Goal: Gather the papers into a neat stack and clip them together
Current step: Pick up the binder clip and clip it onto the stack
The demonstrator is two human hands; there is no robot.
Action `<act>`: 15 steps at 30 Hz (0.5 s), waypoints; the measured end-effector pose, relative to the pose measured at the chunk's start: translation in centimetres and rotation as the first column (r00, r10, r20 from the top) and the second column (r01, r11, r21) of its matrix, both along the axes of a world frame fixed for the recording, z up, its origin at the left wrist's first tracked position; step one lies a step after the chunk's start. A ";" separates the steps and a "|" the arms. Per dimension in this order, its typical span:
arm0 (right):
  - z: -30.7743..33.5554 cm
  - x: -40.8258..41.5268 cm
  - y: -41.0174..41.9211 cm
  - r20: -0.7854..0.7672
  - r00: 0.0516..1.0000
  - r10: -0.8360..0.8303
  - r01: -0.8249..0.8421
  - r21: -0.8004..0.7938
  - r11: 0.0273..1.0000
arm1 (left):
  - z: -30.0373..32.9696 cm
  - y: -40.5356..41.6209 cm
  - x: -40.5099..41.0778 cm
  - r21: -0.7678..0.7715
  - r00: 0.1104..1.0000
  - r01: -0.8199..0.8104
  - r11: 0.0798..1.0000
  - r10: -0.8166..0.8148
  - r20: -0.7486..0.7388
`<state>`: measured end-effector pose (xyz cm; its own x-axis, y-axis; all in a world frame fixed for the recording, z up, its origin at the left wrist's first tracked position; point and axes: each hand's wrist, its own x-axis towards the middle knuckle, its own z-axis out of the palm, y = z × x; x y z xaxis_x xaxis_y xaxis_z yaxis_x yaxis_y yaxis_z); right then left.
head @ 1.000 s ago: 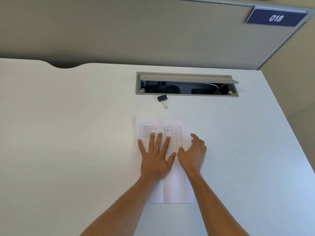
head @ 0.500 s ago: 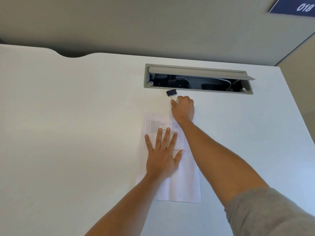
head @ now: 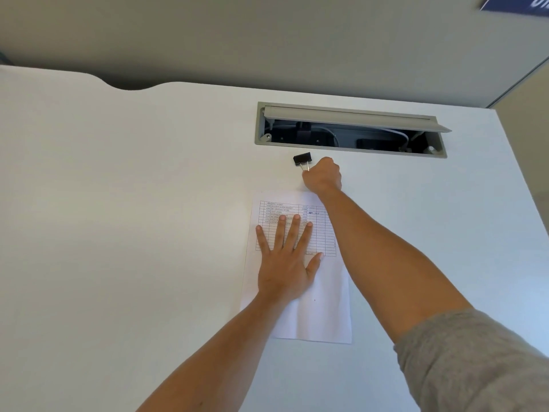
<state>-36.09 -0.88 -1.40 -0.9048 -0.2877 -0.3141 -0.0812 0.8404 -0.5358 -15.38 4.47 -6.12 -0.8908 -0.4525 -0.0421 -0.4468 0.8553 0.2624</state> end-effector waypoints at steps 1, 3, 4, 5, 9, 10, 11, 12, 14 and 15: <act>0.0 0.0 0.0 0.011 1.000 0.004 -0.004 0.002 1.000 | 0.0 -0.1 0.0 0.002 1.000 -0.001 1.000 0.001 0.003; 0.0 0.0 0.1 0.018 1.000 0.016 -0.016 0.006 1.000 | 0.0 0.0 0.1 0.001 1.000 0.000 1.000 0.000 0.007; 0.0 0.1 0.2 0.014 1.000 0.023 -0.023 0.009 1.000 | 0.0 0.0 0.1 -0.001 1.000 0.002 1.000 -0.002 0.008; 0.0 0.1 0.3 0.008 0.999 0.032 -0.032 0.013 0.999 | 0.0 0.0 0.1 -0.003 1.000 0.002 1.000 -0.002 0.008; -0.3 0.7 0.5 -0.074 0.991 0.112 -0.108 0.051 0.993 | -0.1 0.0 0.1 -0.003 1.000 -0.003 1.000 0.003 0.009; -0.4 0.8 0.6 -0.090 0.987 0.132 -0.128 0.058 0.990 | -0.2 0.0 0.1 -0.002 1.000 -0.002 1.000 0.002 0.011; -0.4 0.8 0.7 -0.092 0.985 0.144 -0.139 0.053 0.989 | -0.2 0.0 0.1 -0.002 1.000 -0.002 1.000 0.002 0.014; -0.4 0.7 0.9 -0.088 0.986 0.143 -0.140 0.038 0.989 | -0.3 0.0 0.1 -0.004 1.000 -0.004 1.000 0.004 0.017; -0.1 0.4 1.1 -0.055 0.992 0.117 -0.118 -0.010 0.993 | -0.3 0.0 0.0 -0.004 1.000 -0.008 1.000 0.008 0.015; 0.1 0.3 1.2 -0.033 0.995 0.096 -0.097 -0.033 0.995 | -0.3 0.0 0.0 -0.004 1.000 -0.008 1.000 0.008 0.011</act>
